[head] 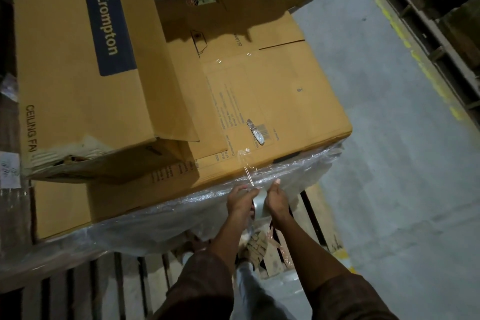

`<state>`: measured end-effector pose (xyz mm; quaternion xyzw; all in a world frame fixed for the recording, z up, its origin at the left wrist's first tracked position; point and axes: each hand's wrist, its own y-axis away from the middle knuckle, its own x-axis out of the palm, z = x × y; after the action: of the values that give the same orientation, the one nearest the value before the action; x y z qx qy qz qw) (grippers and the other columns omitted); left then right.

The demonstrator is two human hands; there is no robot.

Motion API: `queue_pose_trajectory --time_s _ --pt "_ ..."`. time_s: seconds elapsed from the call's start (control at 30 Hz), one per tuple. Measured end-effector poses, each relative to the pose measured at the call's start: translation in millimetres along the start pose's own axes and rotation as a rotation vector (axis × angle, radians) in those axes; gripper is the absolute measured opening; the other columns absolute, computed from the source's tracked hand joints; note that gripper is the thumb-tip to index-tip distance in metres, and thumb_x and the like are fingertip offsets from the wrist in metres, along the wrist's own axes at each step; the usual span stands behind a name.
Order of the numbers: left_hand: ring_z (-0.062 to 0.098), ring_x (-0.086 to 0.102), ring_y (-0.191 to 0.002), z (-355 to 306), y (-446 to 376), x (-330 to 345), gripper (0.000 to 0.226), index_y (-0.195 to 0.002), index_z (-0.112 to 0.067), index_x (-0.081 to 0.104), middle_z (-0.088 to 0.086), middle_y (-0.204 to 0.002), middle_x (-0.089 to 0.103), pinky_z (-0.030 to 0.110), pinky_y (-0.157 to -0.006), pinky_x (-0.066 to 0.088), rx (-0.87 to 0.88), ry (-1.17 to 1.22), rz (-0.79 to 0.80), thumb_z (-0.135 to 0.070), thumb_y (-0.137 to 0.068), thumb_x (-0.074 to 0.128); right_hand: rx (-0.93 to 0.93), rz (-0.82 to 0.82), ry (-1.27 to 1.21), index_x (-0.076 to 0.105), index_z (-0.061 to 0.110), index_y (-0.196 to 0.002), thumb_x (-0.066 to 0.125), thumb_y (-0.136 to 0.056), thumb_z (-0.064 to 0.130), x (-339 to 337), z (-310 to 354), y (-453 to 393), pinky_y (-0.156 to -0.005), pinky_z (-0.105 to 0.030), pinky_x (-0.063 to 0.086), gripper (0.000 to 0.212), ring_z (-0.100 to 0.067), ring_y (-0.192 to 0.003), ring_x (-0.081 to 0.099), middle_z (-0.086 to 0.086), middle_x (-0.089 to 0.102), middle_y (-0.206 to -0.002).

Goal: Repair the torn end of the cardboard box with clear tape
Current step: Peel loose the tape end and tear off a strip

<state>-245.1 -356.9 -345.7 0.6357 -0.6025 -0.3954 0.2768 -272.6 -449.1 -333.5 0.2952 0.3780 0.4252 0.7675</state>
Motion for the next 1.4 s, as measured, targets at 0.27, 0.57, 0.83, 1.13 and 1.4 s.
queue_pose_trajectory --time_s 0.27,0.57,0.83,1.13,1.4 --pt "0.016 0.059 -0.063 -0.2 -10.4 6.2 0.027 -0.091 -0.014 0.071 0.007 -0.085 0.071 0.03 -0.069 0.057 -0.145 0.238 -0.015 0.001 -0.073 0.085 -0.331 -0.457 0.39 0.06 0.012 -0.098 0.052 -0.102 0.028 -5.2 26.0 -12.1 -0.072 -0.036 0.054 0.018 -0.02 -0.078 0.063 -0.005 0.066 -0.087" --pt "0.018 0.064 -0.076 4.5 -18.0 1.5 0.035 -0.102 -0.014 0.073 0.011 -0.102 0.075 0.023 -0.068 0.051 -0.177 0.295 0.027 0.001 -0.072 0.087 -0.589 -0.276 0.436 0.052 0.012 -0.132 0.074 -0.09 0.032 23.5 119.8 -56.8 -0.097 -0.041 0.048 0.051 -0.027 -0.118 0.054 -0.008 0.057 -0.129" --pt "0.019 0.073 -0.092 4.6 -19.6 2.3 0.009 -0.091 -0.019 0.079 -0.002 -0.091 0.077 0.031 -0.084 0.058 0.017 0.051 -0.106 -0.017 -0.081 0.079 -0.604 -0.318 0.747 0.054 0.006 -0.12 0.06 -0.099 0.03 38.2 120.2 -57.1 -0.082 -0.044 0.053 0.032 -0.032 -0.108 0.06 -0.014 0.06 -0.115" --pt "0.026 0.071 -0.08 12.4 -19.2 -1.9 0.01 -0.079 -0.02 0.078 0.002 -0.082 0.077 0.041 -0.076 0.059 -0.021 0.128 -0.109 -0.013 -0.083 0.071 -0.696 -0.027 0.689 0.038 0.017 -0.103 0.037 -0.107 0.021 -16.1 81.6 -41.1 -0.072 -0.046 0.055 0.006 -0.03 -0.081 0.062 -0.015 0.066 -0.098" --pt "0.019 0.07 -0.089 10.5 -9.6 3.9 0.025 -0.072 -0.031 0.07 -0.007 -0.086 0.074 0.033 -0.088 0.057 0.104 0.112 -0.148 -0.01 -0.085 0.076 -0.793 0.21 1.118 0.045 0.027 -0.146 0.063 -0.084 -0.011 -64.6 -1.1 -38.8 -0.097 -0.039 0.053 0.074 -0.026 -0.124 0.058 -0.009 0.058 -0.142"
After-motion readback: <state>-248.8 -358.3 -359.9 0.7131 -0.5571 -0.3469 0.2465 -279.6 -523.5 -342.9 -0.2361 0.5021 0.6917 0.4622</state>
